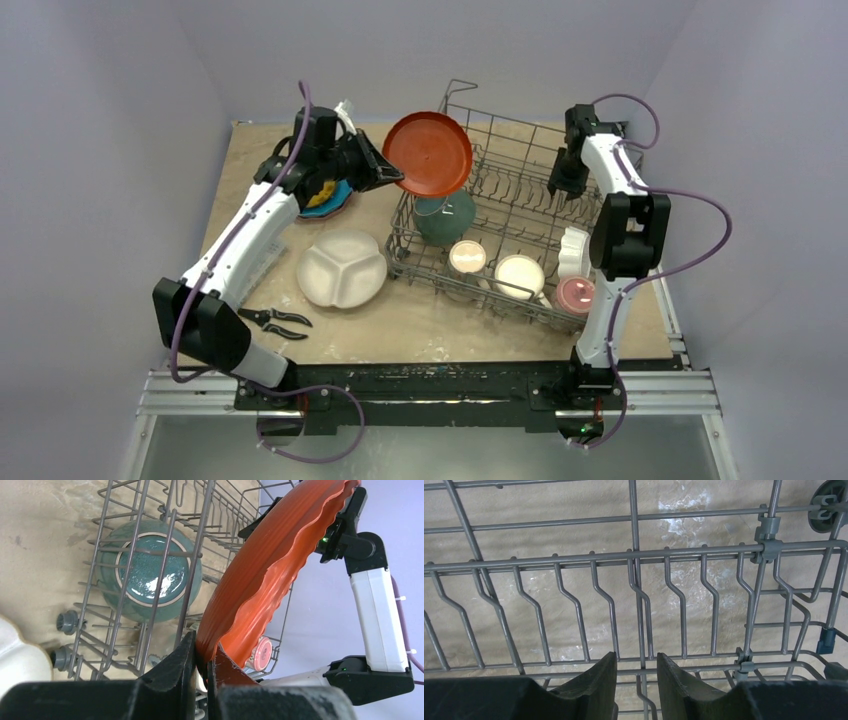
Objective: Load the mixed dishes into the dish rack
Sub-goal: Move the dish rack to the center of the board.
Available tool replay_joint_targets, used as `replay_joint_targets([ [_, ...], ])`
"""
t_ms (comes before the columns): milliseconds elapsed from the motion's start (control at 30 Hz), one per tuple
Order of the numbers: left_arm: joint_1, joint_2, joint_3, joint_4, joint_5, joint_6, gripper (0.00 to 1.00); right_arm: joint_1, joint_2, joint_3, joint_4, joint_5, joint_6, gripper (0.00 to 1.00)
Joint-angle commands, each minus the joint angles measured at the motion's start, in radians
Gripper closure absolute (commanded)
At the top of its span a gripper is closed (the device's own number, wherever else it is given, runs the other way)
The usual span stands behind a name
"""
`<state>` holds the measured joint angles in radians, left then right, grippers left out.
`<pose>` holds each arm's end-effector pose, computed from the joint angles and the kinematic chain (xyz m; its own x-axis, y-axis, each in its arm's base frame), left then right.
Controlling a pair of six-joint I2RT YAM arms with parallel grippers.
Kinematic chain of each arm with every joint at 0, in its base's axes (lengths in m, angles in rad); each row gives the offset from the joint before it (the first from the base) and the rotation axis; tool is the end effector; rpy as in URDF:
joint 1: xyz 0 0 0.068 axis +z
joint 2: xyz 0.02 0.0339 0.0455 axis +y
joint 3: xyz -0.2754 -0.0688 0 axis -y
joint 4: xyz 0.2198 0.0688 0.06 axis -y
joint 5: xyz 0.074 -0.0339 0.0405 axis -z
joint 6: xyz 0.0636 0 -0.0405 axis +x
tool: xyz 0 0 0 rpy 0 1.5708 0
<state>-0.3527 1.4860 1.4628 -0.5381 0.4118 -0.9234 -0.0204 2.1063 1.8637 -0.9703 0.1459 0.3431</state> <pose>0.3007 -0.1378 0.3724 -0.8074 -0.4817 -0.3406 -0.0157 0.5947 -0.8038 0.4360 -0.0181 0.2275 -0.8579 0.3504 -0.3757 0.3820 0.9241 -0.0104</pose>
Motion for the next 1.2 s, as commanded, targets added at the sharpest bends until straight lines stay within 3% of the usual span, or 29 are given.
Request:
replay_joint_targets([
  [0,0.001,0.042,0.076,0.069,0.053,-0.032,1.00,-0.006,0.024,0.034,0.013,-0.026,-0.008,0.66],
  [167,0.000,0.058,0.058,0.056,0.091,-0.045,1.00,-0.006,0.030,0.048,0.009,-0.035,-0.012,0.62],
  [333,0.004,-0.020,0.056,-0.007,-0.026,0.072,1.00,-0.006,0.037,0.036,0.017,-0.046,-0.021,0.57],
  [500,0.014,-0.046,0.086,-0.046,-0.052,0.134,1.00,-0.006,0.059,0.046,0.019,-0.054,-0.014,0.54],
  [833,0.015,-0.055,0.052,0.047,-0.001,0.068,1.00,-0.006,0.061,0.062,0.048,-0.075,0.008,0.72],
  [1167,0.015,-0.096,0.088,-0.049,-0.043,0.121,1.00,-0.006,0.107,0.086,0.069,-0.096,0.014,0.68],
])
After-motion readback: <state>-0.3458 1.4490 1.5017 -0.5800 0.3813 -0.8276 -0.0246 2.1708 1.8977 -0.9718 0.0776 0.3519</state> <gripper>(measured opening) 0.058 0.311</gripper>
